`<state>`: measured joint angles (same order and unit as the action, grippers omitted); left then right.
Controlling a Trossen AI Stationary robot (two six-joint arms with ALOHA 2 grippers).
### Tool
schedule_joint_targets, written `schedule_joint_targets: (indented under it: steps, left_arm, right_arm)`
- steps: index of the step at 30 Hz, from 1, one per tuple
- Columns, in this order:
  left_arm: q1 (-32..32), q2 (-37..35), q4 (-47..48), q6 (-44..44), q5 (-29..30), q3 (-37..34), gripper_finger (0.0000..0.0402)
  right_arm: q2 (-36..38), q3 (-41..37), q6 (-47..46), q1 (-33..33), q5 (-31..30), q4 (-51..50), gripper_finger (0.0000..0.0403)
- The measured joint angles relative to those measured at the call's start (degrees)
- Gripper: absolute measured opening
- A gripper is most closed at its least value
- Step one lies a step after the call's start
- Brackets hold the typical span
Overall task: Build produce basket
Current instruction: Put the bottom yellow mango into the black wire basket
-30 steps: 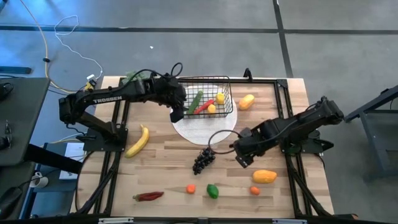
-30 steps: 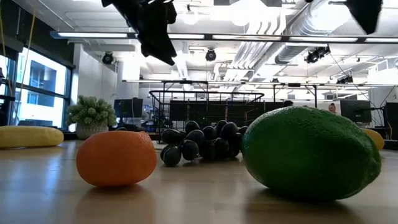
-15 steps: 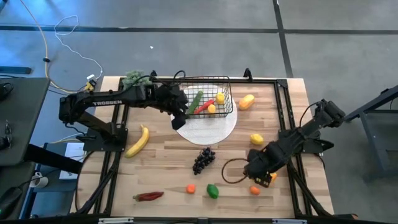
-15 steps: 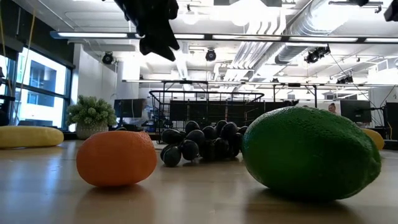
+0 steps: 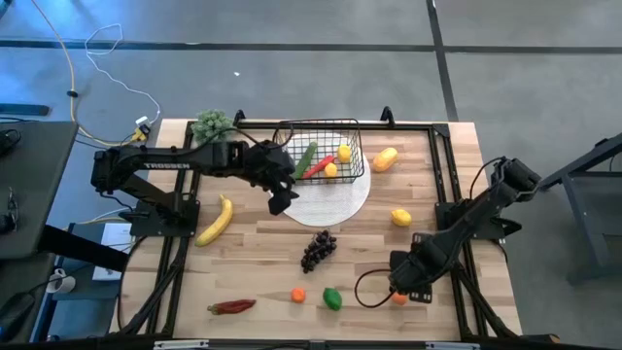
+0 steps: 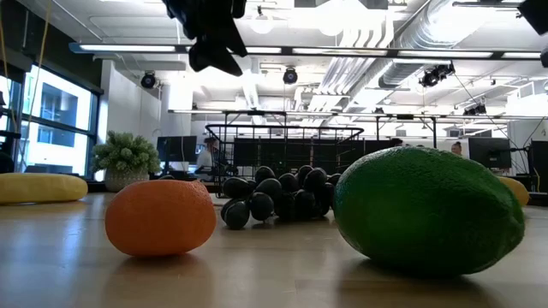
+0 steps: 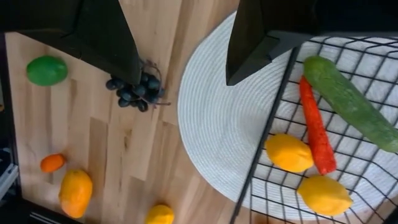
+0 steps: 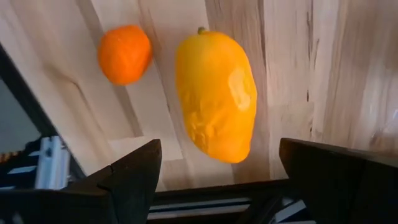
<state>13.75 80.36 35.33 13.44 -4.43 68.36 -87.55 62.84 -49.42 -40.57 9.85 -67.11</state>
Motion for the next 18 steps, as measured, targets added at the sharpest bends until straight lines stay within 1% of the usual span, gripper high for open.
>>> schedule_joint_targets:
  steps: [10,18]
  left_arm:
    - [-1.50,0.04,0.02,1.39,0.68,0.00,0.0225]
    - [-1.42,0.04,0.04,1.39,0.87,0.00,0.0225]
  right_arm:
    - [0.00,-6.83,0.17,-0.42,-0.51,5.91,0.0307]
    - [0.02,-10.88,-1.17,-0.30,0.93,11.89,0.0307]
